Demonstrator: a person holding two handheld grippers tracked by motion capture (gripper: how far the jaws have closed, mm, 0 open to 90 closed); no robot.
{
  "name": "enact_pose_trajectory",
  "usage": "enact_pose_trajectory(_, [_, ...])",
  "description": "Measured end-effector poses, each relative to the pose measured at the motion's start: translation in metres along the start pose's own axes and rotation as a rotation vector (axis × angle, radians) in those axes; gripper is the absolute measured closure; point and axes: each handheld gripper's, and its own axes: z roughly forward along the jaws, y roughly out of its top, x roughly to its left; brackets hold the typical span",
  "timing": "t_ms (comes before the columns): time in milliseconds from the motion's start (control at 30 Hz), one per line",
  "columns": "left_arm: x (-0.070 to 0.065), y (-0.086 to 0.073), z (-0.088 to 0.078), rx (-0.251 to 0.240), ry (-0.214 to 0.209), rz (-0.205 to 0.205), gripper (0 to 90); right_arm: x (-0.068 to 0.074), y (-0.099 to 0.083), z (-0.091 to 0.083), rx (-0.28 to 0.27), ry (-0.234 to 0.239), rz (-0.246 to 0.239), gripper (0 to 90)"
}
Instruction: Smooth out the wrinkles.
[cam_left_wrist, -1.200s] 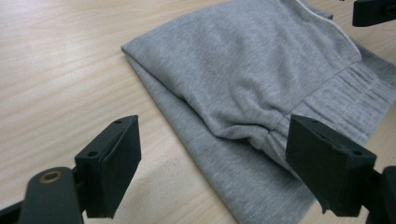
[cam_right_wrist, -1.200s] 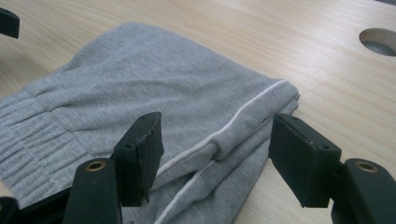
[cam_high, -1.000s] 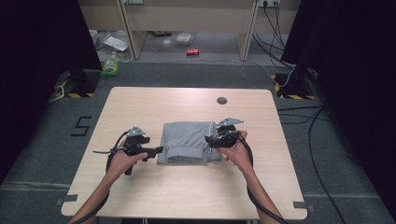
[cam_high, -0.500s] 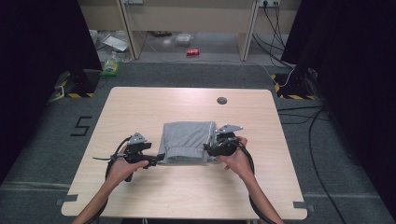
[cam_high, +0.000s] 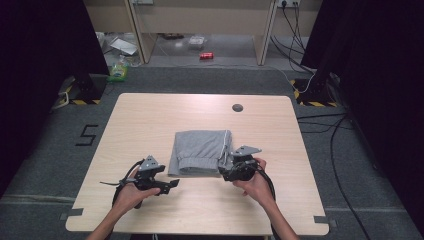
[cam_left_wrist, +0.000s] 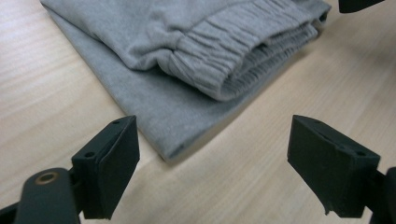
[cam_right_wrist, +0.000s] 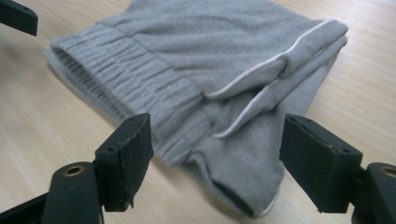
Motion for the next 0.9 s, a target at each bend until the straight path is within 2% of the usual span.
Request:
enact_pose_trajectory(100, [-0.003, -0.005, 0.000, 0.006, 0.017, 0.026, 16.6, 0.002, -0.004, -0.001, 0.001, 0.004, 0.000, 25.1])
enact_pose_trajectory(333, [-0.013, -0.018, 0.000, 0.018, 0.015, 0.054, 16.3, 0.011, -0.018, -0.004, 0.001, 0.011, -0.003, 23.7])
enact_pose_trajectory(433, [-0.016, -0.022, -0.002, 0.025, 0.028, 0.081, 16.3, 0.016, -0.025, -0.005, 0.010, 0.012, -0.011, 23.4])
enact_pose_trajectory(567, [-0.018, -0.032, -0.009, 0.027, 0.026, 0.082, 16.2, 0.021, -0.035, -0.008, 0.018, 0.008, -0.023, 23.1])
enact_pose_trajectory(667, [-0.020, -0.039, -0.014, 0.042, 0.043, 0.086, 16.2, 0.024, -0.044, -0.013, 0.033, 0.005, -0.037, 21.8])
enact_pose_trajectory(733, [-0.022, -0.043, -0.018, 0.035, 0.049, 0.100, 16.2, 0.026, -0.047, -0.017, 0.037, -0.005, -0.047, 21.3])
enact_pose_trajectory(900, [-0.024, -0.048, -0.022, 0.062, 0.068, 0.120, 15.5, 0.028, -0.054, -0.023, 0.042, -0.010, -0.047, 20.3])
